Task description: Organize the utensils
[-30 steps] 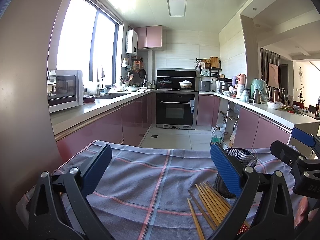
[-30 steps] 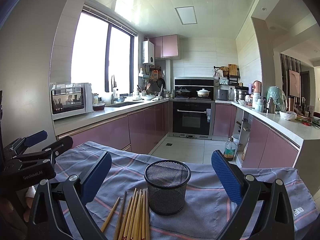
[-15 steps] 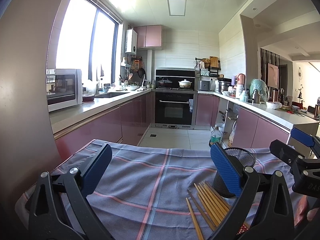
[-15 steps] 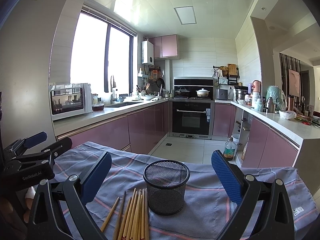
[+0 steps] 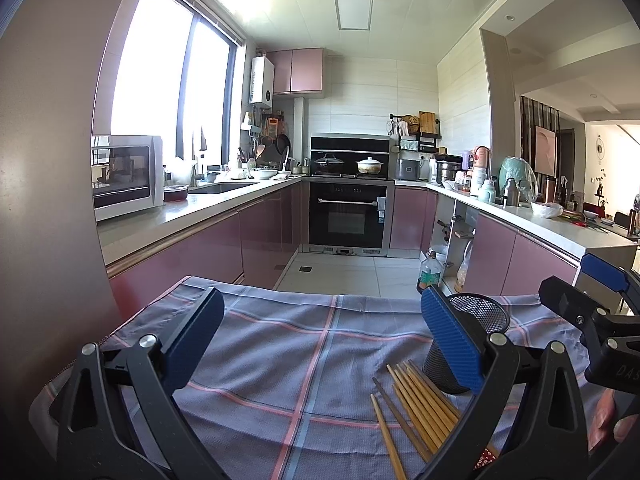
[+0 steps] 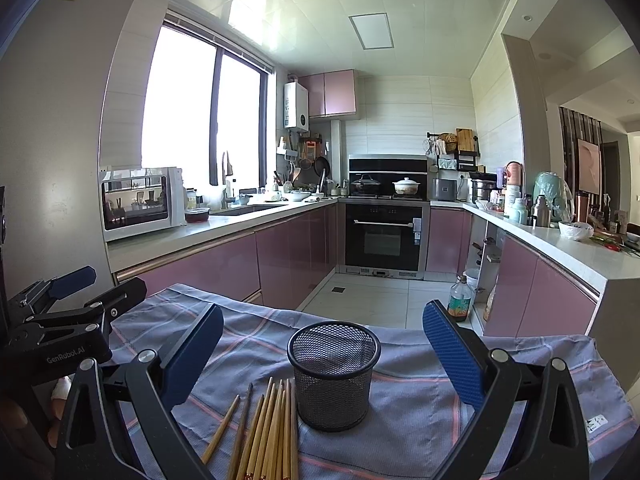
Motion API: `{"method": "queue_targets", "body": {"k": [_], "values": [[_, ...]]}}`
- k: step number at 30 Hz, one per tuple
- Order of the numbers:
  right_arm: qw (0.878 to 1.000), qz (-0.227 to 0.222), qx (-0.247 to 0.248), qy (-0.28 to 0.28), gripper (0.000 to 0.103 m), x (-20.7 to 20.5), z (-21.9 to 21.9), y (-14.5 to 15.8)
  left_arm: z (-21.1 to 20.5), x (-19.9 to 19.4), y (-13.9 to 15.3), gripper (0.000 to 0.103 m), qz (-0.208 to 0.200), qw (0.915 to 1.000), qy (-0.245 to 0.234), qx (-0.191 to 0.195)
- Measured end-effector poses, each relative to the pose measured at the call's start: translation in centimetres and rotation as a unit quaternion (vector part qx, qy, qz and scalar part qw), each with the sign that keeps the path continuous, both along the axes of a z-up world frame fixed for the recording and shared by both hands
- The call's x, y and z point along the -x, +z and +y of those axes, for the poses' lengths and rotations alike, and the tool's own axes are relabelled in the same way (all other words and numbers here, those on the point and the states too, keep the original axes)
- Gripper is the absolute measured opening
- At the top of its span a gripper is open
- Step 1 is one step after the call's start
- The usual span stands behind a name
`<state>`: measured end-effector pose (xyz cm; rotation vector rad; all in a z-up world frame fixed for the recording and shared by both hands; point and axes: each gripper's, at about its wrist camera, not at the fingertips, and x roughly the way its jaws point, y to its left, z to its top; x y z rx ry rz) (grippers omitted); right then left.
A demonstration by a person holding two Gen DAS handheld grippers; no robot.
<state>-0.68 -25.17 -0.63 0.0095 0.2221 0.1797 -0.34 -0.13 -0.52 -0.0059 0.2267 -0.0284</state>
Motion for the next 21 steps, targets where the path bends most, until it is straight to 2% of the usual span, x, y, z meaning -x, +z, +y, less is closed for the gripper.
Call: {"method": "queue_targets", "body": {"k": [21], "values": [[1.0,0.0,-0.001,0.0,0.097,-0.02,-0.17,0.07,-0.04,0.05,-0.09,0.097,0.004,1.0,-0.001,0.0]]}}
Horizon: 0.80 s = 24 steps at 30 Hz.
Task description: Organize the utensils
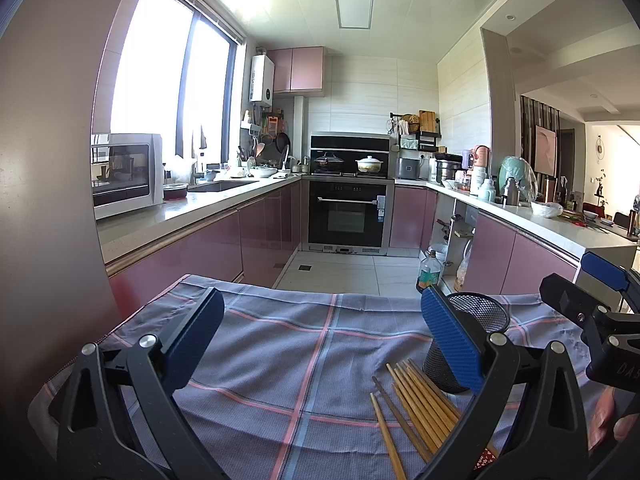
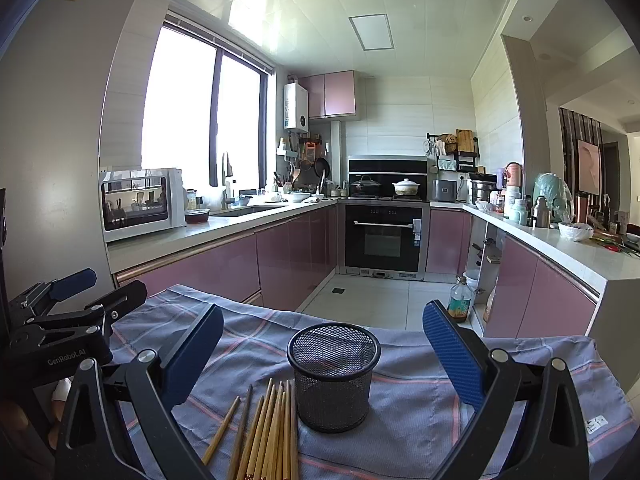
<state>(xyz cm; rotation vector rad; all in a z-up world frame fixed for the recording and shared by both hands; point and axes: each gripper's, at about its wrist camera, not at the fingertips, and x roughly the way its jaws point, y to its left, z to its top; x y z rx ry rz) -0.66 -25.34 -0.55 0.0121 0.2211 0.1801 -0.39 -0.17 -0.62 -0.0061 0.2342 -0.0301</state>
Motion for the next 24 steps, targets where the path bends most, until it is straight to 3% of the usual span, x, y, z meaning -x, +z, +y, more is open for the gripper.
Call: {"method": "queue_targets", "body": {"k": [24], "values": [[1.0,0.005,-0.004,0.005,0.097,-0.32,-0.07,0.2,-0.34,-0.18,-0.04,0.097,0.008,1.0,-0.004,0.002]]}}
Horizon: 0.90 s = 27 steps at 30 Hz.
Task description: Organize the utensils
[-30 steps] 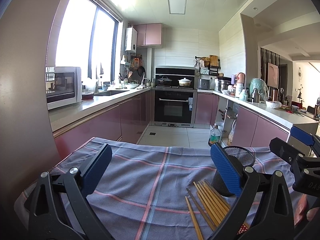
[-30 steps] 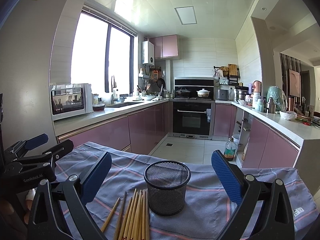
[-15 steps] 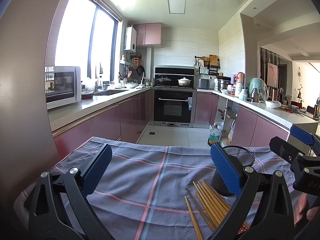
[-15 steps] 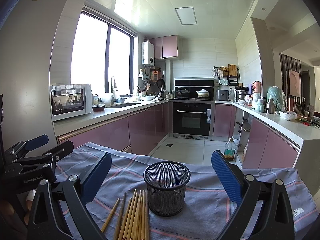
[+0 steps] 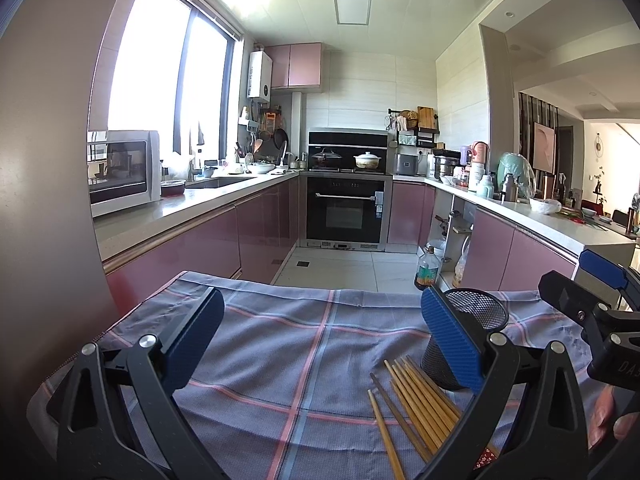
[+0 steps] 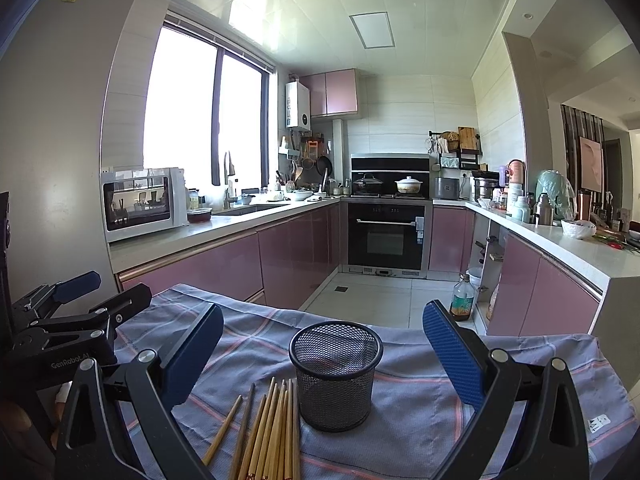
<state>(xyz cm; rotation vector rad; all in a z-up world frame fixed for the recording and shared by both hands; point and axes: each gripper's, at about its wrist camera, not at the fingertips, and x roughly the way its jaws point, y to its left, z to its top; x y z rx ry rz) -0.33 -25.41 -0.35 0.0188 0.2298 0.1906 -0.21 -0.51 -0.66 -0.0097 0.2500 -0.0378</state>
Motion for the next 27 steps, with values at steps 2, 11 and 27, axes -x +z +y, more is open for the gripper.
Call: {"method": "queue_targets", "body": {"k": [2,11,27], "values": [[1.0,-0.001,-0.001,0.001,0.097,0.0,0.0,0.0,0.0,0.0,0.0,0.097,0.001,1.0,0.0,0.0],[1.0,0.002,-0.002,0.006,0.097,-0.2,0.0,-0.2,0.1,-0.2,0.0,0.097,0.004,1.0,-0.002,0.0],[0.998,0.05,0.01,0.026,0.097,-0.6,-0.7,-1.8,0.4,-1.4,-1.1,0.097,0.047,0.9986,-0.022,-0.009]]}}
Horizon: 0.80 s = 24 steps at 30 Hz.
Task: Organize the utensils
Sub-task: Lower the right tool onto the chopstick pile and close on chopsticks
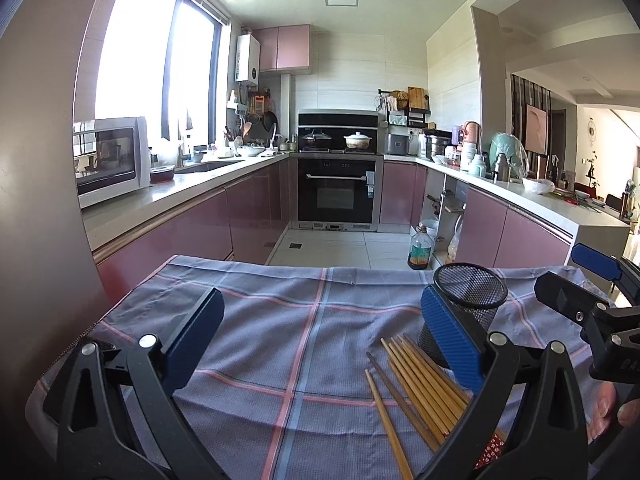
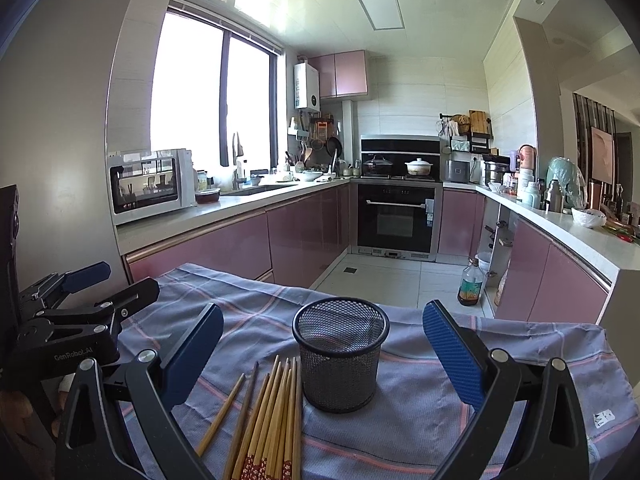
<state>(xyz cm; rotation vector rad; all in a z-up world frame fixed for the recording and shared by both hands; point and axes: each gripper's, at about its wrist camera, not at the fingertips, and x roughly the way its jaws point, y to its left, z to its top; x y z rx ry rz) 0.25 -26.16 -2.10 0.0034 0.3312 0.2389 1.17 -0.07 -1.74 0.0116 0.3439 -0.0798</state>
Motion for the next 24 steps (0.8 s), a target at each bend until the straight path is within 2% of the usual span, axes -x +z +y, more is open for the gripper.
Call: {"method": "queue_targets", "body": {"k": [5,10,16,20,24], "values": [[0.999,0.05,0.01,0.02,0.095,-0.8,-0.3,-1.8,-0.6,-0.9,-1.6,0.097,0.038,0.999,-0.016,-0.018],[0.992,0.115,0.039,0.045,0.084,-2.2,0.8,-4.1,-2.1,-2.0,-3.7,0.097,0.082,0.9945,-0.034,-0.055],[0.977,0.192,0.062,0.062,0.064,-4.1,1.8,-6.8,-3.4,-3.2,-6.7,0.087,0.132,0.9868,-0.056,-0.075],[0.971,0.221,0.068,0.066,0.058,-5.0,2.1,-7.8,-3.8,-4.4,-8.5,0.076,0.173,0.9801,-0.074,-0.065],[0.966,0.241,0.07,0.069,0.042,-5.7,2.1,-8.6,-4.2,-5.2,-10.0,0.064,0.203,0.974,-0.077,-0.064]]}}
